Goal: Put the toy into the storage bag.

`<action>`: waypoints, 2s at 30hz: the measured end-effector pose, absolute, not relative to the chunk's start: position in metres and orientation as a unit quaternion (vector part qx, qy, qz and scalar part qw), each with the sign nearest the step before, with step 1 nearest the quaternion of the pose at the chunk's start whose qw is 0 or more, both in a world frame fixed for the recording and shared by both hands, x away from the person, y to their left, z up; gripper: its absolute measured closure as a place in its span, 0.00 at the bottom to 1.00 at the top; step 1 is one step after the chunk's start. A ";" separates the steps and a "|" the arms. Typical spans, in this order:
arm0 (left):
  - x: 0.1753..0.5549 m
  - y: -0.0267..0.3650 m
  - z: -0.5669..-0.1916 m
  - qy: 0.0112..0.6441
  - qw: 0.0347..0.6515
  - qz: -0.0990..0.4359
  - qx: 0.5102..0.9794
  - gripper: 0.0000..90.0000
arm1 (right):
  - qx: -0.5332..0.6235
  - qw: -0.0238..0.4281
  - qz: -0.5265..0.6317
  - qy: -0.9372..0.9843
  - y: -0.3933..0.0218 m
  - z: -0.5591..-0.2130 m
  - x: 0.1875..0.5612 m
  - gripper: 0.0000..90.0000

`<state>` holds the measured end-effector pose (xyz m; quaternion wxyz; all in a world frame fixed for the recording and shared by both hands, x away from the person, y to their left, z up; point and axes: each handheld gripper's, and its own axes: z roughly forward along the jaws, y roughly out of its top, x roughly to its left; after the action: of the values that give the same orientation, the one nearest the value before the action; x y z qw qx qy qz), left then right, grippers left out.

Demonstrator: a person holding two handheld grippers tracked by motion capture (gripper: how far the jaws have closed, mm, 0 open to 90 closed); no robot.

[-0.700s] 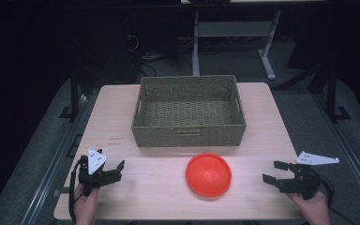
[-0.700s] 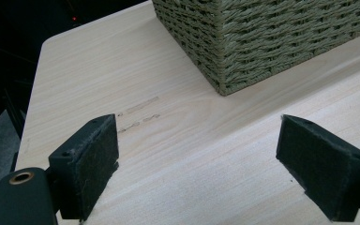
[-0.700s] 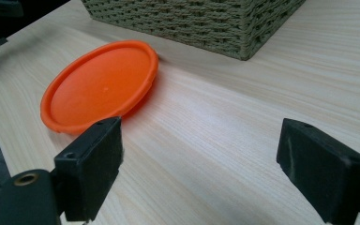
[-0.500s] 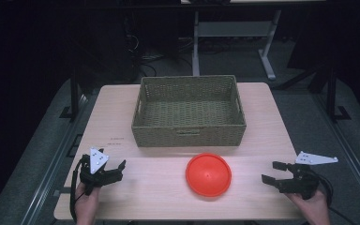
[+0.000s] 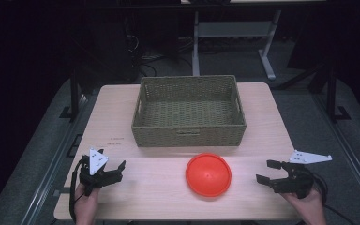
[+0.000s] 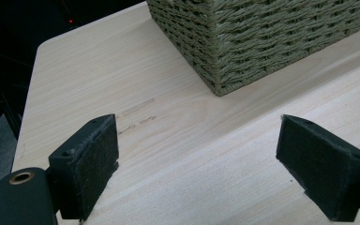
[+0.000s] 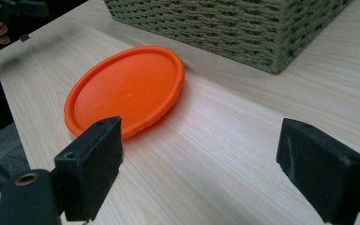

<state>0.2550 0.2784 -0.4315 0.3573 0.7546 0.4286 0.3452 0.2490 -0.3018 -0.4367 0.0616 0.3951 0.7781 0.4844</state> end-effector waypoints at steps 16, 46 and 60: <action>0.255 0.277 -0.432 0.428 0.355 0.346 0.756 0.14 | 0.362 0.041 0.463 0.808 -0.274 -0.429 0.267 0.16; 0.256 0.280 -0.431 0.431 0.353 0.349 0.754 0.14 | 0.347 -0.021 0.404 0.846 -0.211 -0.433 0.312 0.26; 0.256 0.278 -0.431 0.426 0.355 0.349 0.756 0.14 | 0.363 -0.043 0.389 0.846 -0.201 -0.453 0.318 0.30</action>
<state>0.2555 0.2780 -0.4313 0.3548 0.7558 0.4257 0.3488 0.3181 -0.2014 -0.4530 -0.0430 0.3626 0.8458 0.3889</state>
